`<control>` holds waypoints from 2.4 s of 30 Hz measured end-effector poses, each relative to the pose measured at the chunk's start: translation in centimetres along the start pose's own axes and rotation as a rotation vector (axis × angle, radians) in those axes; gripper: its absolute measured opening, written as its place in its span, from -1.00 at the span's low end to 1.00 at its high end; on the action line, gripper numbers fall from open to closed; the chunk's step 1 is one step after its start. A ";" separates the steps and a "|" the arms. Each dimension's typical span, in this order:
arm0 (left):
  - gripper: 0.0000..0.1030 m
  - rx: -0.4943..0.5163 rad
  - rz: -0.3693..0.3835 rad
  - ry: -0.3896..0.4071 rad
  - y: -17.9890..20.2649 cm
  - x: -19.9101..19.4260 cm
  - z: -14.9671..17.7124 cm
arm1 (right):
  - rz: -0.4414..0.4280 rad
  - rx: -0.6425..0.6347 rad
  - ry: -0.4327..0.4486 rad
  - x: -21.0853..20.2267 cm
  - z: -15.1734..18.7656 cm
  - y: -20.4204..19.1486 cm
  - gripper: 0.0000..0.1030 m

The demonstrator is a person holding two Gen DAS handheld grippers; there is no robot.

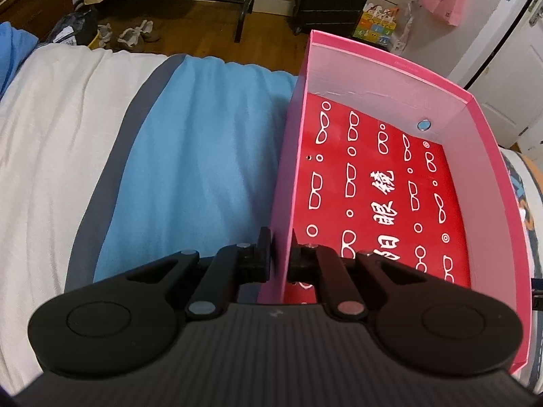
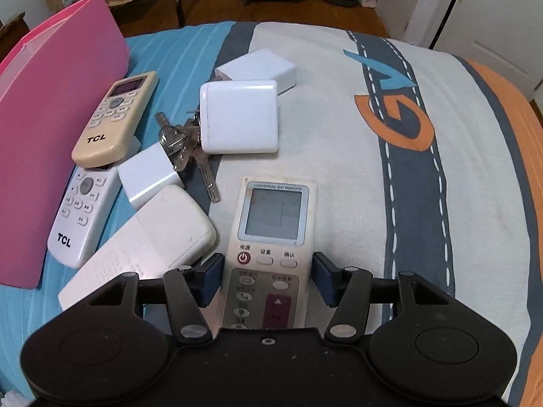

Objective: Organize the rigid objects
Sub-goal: 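Grasp the white QUNDA remote with the right gripper and lift it, then lower the QUNDA remote into the pink box and open the right gripper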

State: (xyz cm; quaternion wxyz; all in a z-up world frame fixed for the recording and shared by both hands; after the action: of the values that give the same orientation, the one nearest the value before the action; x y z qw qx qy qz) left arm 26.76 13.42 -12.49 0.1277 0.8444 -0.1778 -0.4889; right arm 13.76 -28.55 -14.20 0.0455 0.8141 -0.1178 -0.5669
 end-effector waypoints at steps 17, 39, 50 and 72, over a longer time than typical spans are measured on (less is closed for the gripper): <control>-0.86 -0.033 0.006 -0.030 -0.2 -0.3 0.2 | -0.100 0.044 0.292 -9.1 -2.9 -0.9 0.13; -0.91 0.092 -0.023 -0.044 1.0 -1.4 1.1 | -0.642 -0.121 -0.025 -12.2 -10.7 -20.1 0.13; -0.90 0.146 -0.008 -0.025 1.0 -1.6 1.9 | -0.613 -0.123 -0.173 -6.3 -14.1 -25.6 0.13; -0.90 0.129 -0.012 0.002 1.0 -2.2 2.3 | -0.501 0.244 -0.324 0.5 -14.9 -30.6 0.27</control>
State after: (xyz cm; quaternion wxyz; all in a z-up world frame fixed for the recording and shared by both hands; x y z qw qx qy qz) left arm 23.60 13.34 -11.54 0.0703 0.8525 -0.2040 -0.4761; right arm 32.13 0.05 -15.72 -0.2128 0.7164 0.0134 -0.6643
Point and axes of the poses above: each gripper's, at about its wrist camera, not at the fingertips, and x roughly the way its jaws point, y to its right, z to its underside, the point moved 7 cm from there along x, roughly the way its jaws point, and after that the axes turned 11 degrees about z, right-handed, at the moved point
